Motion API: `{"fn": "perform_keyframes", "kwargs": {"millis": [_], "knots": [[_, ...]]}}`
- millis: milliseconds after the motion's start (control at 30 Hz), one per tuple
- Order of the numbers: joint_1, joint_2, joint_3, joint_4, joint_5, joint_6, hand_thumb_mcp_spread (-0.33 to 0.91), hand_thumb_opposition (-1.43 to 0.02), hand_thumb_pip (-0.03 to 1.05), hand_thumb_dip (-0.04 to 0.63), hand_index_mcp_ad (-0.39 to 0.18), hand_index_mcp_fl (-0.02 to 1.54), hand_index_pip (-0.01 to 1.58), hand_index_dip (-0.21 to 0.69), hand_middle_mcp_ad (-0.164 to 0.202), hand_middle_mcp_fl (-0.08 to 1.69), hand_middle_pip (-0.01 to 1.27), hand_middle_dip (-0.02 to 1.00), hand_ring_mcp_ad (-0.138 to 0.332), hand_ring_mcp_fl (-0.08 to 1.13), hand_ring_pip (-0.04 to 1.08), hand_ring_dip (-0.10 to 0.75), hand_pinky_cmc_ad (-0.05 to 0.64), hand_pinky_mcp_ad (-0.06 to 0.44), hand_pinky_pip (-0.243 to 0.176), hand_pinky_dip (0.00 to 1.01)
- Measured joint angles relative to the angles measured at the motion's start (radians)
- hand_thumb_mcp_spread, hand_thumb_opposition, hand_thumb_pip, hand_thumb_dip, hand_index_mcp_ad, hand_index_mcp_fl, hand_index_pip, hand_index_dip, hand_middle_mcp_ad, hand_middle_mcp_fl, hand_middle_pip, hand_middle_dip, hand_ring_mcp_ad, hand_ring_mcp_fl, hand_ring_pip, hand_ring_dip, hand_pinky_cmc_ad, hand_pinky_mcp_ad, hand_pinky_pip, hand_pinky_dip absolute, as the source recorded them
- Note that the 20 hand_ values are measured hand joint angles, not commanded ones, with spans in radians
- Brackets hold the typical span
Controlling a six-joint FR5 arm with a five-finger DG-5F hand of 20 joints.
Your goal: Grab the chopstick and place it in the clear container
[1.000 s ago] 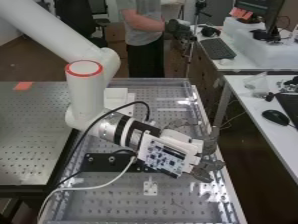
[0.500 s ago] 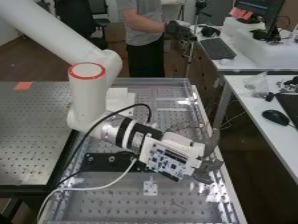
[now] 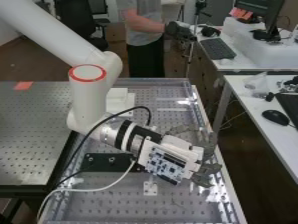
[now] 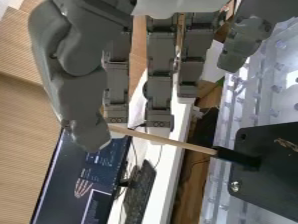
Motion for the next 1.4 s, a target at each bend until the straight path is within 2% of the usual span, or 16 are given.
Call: {"fn": "perform_keyframes", "kwargs": {"millis": [600,733,867,1000,1100,1167,1400], "knots": [[-0.004,-0.010,0.010,-0.013,0.004,-0.006,0.57,-0.81,0.45,0.278,-0.229,0.67,0.82,0.243,0.042,0.90,0.31,0.72,0.068,0.44,0.09,0.476,0.408,0.258,-0.051,0.13],[-0.004,-0.012,0.011,-0.014,0.009,-0.006,0.57,-0.81,0.45,0.278,-0.229,0.69,0.82,0.243,0.042,0.91,0.31,0.72,0.068,0.46,0.10,0.494,0.403,0.257,-0.037,0.14],[-0.003,-0.013,0.011,-0.010,0.017,-0.008,0.63,-0.85,0.43,0.278,-0.236,0.74,0.83,0.248,0.044,0.91,0.31,0.72,0.052,0.46,0.10,0.496,0.403,0.257,-0.035,0.14],[-0.003,-0.015,0.015,-0.014,0.020,-0.009,0.71,-0.94,0.42,0.278,-0.304,0.82,0.89,0.269,0.042,0.95,0.32,0.72,0.058,0.49,0.10,0.497,0.408,0.262,-0.035,0.14],[-0.003,-0.016,0.018,-0.017,0.017,-0.010,0.70,-0.96,0.42,0.278,-0.304,0.82,0.89,0.283,0.045,0.97,0.32,0.72,0.052,0.51,0.10,0.508,0.410,0.265,-0.037,0.13],[-0.003,-0.017,0.019,-0.018,0.020,-0.010,0.72,-0.96,0.42,0.278,-0.305,0.83,0.89,0.283,0.045,0.97,0.32,0.72,0.052,0.51,0.10,0.508,0.405,0.272,-0.021,0.14],[-0.002,-0.019,0.026,-0.026,0.017,-0.018,0.73,-0.97,0.42,0.278,-0.339,0.84,0.89,0.290,0.045,0.99,0.32,0.72,0.052,0.51,0.10,0.506,0.410,0.283,-0.021,0.14]]}}
